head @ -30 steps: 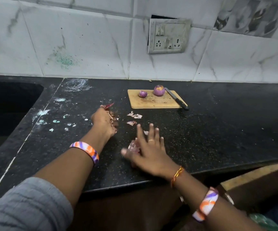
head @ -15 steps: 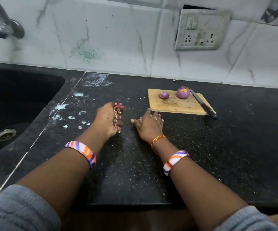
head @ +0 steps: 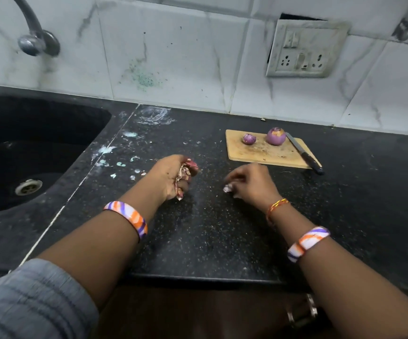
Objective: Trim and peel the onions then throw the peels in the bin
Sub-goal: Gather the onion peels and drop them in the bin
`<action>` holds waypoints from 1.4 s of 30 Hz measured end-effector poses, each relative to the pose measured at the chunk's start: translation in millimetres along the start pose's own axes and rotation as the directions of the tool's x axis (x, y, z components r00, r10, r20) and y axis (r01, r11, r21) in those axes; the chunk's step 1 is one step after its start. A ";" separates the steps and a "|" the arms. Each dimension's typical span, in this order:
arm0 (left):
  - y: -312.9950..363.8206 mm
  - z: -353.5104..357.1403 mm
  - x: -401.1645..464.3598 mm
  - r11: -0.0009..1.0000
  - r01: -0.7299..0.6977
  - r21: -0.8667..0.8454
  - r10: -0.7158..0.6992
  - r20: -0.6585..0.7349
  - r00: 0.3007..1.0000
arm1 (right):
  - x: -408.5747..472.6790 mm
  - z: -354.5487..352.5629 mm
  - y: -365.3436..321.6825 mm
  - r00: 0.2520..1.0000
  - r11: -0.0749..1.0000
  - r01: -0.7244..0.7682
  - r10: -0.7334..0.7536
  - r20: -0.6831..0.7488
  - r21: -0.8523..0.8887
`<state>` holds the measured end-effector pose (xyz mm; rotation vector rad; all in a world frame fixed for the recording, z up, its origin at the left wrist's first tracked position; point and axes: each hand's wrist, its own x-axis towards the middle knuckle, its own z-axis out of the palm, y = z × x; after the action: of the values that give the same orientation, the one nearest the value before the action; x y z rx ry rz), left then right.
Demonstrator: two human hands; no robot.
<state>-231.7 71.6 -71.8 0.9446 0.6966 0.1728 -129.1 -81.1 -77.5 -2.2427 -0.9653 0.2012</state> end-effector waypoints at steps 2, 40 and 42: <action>-6.5 7.4 -10.6 0.998 0.031 0.051 -0.034 0.058 0.998 | -12.1 -10.5 -14.2 0.990 0.877 -0.107 0.139 -0.034 0.468; -19.7 -13.0 -49.5 0.997 -0.037 0.065 0.041 -0.067 0.997 | -94.7 41.1 -42.0 0.988 0.871 0.152 -0.114 0.109 -0.467; -18.3 -18.3 -53.4 0.996 -0.049 0.076 0.054 -0.069 0.996 | -105.6 43.6 -36.7 0.976 0.885 0.215 -0.183 0.117 -0.413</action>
<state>-287.0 50.5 -68.2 1.0319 0.7489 0.2282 -242.7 -113.0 -99.5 -2.5135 -1.3825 -0.0226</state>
